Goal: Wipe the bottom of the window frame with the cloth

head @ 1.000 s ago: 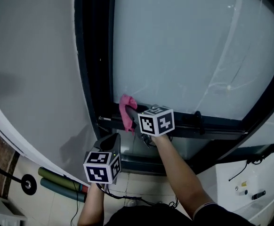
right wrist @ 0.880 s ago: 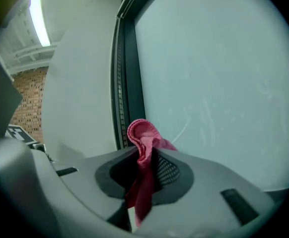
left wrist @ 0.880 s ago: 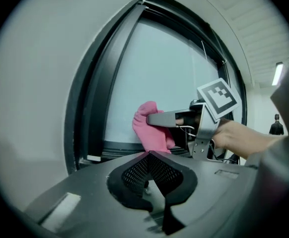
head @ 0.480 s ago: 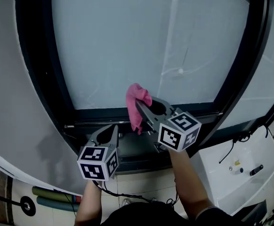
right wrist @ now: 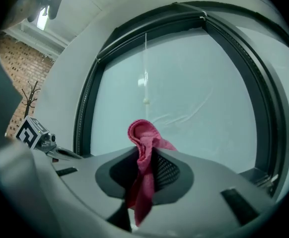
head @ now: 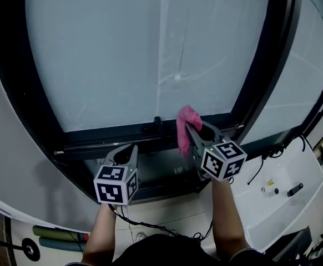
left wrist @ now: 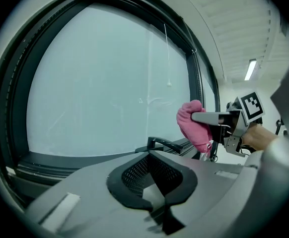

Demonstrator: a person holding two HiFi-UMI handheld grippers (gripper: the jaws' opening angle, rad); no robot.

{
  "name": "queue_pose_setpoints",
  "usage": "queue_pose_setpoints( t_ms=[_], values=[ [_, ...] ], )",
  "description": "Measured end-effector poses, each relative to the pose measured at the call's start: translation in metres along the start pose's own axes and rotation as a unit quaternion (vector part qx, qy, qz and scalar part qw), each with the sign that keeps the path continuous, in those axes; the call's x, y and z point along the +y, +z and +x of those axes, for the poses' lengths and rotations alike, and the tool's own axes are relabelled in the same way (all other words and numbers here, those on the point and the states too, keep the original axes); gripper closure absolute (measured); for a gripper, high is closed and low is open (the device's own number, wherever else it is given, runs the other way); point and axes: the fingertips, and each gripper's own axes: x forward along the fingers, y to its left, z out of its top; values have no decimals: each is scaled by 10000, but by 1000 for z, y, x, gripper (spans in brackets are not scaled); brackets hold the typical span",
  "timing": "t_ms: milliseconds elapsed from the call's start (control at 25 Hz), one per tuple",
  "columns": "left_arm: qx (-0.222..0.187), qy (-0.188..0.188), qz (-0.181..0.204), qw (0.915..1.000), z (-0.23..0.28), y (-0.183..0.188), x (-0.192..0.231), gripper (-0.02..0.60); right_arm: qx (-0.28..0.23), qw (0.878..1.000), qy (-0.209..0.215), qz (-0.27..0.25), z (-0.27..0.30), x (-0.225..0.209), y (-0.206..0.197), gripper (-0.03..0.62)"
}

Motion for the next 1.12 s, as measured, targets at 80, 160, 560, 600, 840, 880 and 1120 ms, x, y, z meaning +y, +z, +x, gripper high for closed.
queue_pose_setpoints(
  t_ms=[80,160,560,600,840,880,1120],
  values=[
    [20,-30,5,10000,4,-1,-6,575,31,10000,-43,51,-5,-7,-7,522],
    [34,-69,16,10000,8,-2,-13,575,56,9999,-64,68,-8,-12,-11,522],
    [89,-195,25,9998,17,-5,-32,575,156,9999,-27,47,-14,-16,-22,522],
    [92,-202,19,9998,18,-5,-33,575,165,9999,-22,42,-14,-17,-23,522],
    [104,-193,-4,9998,20,-6,-36,575,180,9998,30,22,-14,-17,-24,522],
    [106,-193,-8,9998,21,-6,-36,575,178,9998,33,27,-14,-17,-24,522],
    [92,-209,-6,9997,25,-4,-38,575,160,9999,17,5,-16,-21,-22,522]
  ],
)
